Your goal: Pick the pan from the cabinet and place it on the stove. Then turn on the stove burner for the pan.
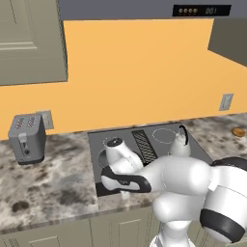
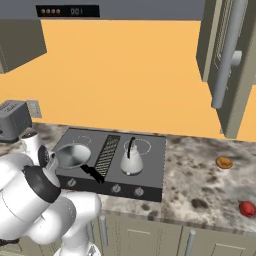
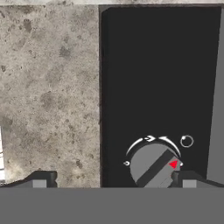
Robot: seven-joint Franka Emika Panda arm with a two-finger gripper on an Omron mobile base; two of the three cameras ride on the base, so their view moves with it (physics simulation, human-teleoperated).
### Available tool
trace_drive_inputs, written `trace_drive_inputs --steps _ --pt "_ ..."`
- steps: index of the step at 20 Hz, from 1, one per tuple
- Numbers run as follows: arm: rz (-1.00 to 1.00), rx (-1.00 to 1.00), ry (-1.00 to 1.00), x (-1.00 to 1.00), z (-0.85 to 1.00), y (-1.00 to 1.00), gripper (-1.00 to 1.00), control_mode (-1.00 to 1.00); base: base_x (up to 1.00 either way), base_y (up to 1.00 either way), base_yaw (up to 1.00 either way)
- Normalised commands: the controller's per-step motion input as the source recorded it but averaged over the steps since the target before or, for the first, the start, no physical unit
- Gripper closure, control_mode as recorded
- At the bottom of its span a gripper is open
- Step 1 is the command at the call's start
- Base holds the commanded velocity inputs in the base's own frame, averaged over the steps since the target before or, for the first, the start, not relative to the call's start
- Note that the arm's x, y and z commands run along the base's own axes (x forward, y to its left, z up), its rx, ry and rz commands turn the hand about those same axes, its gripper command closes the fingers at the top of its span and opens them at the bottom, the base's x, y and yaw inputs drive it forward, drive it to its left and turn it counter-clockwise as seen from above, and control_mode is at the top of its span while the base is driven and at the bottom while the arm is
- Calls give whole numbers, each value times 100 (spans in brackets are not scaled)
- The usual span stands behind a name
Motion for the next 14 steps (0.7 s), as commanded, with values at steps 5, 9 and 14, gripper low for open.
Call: trace_drive_inputs --steps 5,9,14 --pt "0 0 -9 -11 91 0 -100 -100 0 0 0" --pt "0 0 -9 -16 83 0 -100 -100 0 0 0" --pt "0 0 -9 -22 76 0 -100 -100 0 0 0"
